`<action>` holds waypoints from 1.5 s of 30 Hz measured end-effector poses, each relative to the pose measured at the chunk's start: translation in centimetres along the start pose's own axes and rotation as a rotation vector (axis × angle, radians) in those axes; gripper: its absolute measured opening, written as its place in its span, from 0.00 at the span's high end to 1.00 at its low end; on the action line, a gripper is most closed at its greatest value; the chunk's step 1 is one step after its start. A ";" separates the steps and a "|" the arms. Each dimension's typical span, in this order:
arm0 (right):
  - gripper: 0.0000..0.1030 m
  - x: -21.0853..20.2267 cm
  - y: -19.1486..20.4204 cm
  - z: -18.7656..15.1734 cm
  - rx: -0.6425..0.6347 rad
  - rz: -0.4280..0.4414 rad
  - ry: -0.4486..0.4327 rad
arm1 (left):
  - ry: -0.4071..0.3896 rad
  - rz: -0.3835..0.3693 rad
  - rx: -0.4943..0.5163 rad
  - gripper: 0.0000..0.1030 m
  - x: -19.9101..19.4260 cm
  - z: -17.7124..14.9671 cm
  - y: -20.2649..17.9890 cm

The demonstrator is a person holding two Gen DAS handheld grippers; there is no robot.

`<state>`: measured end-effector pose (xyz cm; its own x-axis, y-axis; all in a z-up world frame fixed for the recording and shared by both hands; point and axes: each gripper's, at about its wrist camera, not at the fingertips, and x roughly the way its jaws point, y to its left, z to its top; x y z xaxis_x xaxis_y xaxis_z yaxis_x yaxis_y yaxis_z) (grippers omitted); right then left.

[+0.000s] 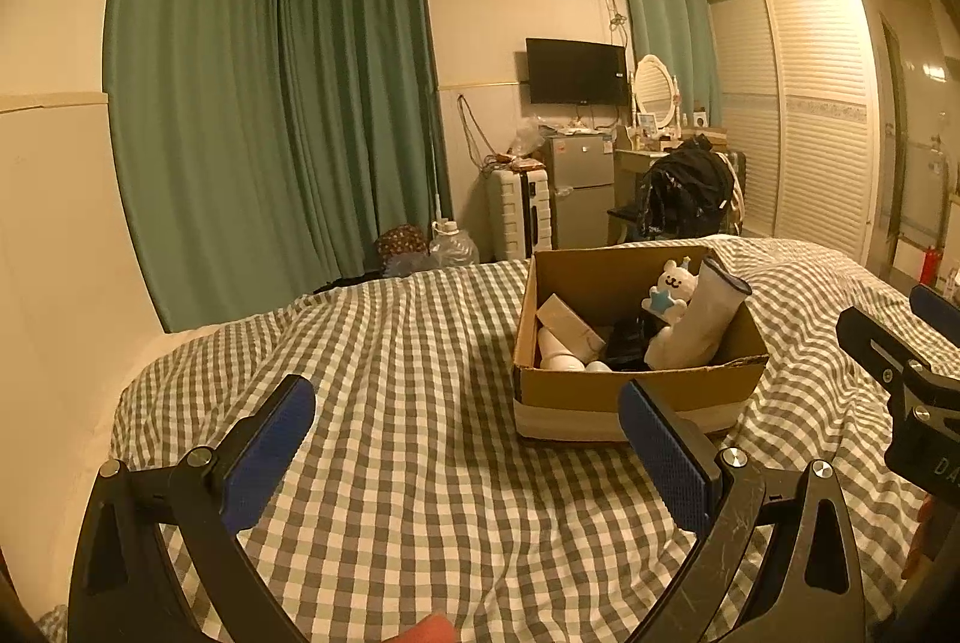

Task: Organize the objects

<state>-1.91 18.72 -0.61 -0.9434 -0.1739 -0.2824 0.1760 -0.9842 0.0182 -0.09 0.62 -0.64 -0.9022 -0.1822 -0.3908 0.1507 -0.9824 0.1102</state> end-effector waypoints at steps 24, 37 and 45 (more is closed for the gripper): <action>0.01 0.0 -0.1 -0.2 -0.004 -0.007 0.007 | 0.007 -0.017 -0.006 0.00 0.0 0.0 0.2; 0.01 0.0 0.0 -0.3 -0.009 -0.009 0.008 | 0.018 -0.025 -0.004 0.00 0.2 0.0 0.0; 0.01 0.0 0.0 -0.3 -0.011 -0.007 0.011 | 0.019 -0.026 -0.003 0.00 0.3 0.0 0.0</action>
<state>-1.86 18.76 -0.93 -0.9414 -0.1663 -0.2935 0.1723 -0.9850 0.0055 -0.34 0.54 -0.72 -0.8978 -0.1577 -0.4111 0.1290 -0.9869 0.0969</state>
